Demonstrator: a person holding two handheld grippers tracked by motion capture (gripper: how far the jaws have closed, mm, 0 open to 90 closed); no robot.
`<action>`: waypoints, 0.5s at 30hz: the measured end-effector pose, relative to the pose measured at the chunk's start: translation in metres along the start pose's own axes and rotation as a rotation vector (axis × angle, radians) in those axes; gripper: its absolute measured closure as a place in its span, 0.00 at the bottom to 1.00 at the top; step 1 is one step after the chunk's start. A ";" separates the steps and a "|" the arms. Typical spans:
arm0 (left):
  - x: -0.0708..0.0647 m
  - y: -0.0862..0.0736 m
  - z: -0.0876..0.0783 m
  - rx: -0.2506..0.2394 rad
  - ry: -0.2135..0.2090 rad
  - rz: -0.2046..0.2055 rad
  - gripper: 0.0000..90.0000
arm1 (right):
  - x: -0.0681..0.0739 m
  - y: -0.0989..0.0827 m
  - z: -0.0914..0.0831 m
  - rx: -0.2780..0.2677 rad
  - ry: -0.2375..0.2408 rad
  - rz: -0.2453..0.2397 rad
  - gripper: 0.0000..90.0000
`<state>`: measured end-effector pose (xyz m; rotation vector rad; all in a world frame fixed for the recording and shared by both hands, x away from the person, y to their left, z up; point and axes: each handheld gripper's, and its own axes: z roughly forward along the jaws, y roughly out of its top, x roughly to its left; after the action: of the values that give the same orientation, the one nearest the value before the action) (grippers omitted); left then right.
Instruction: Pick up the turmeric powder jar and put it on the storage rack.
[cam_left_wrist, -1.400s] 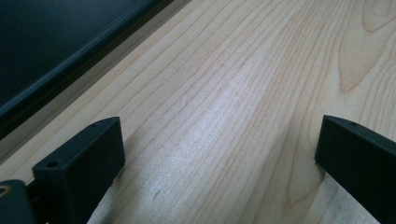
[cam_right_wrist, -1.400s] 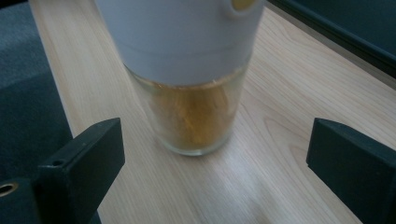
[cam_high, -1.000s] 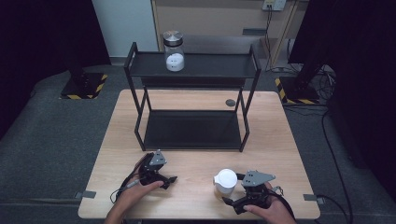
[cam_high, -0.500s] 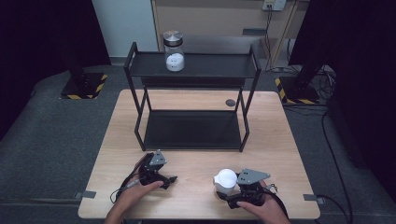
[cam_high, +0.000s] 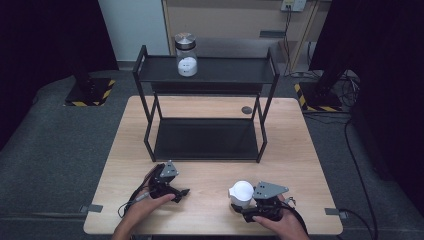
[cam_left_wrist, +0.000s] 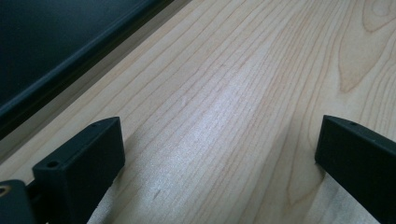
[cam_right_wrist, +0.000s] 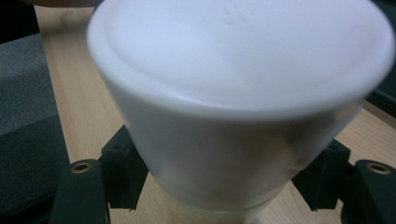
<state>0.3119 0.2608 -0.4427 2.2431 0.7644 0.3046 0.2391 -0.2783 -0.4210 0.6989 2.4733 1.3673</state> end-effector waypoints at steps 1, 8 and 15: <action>0.000 0.000 0.000 0.000 0.000 0.000 0.00 | 0.000 0.000 0.000 -0.002 -0.003 -0.002 0.35; 0.000 0.000 0.000 0.000 0.000 0.000 0.00 | -0.001 -0.002 -0.002 -0.015 0.000 0.008 0.35; 0.000 0.000 0.000 0.000 -0.001 0.000 0.00 | -0.002 0.003 -0.007 -0.027 -0.005 -0.012 0.35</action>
<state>0.3120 0.2608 -0.4427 2.2428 0.7645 0.3038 0.2392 -0.2833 -0.4142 0.6799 2.4466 1.3902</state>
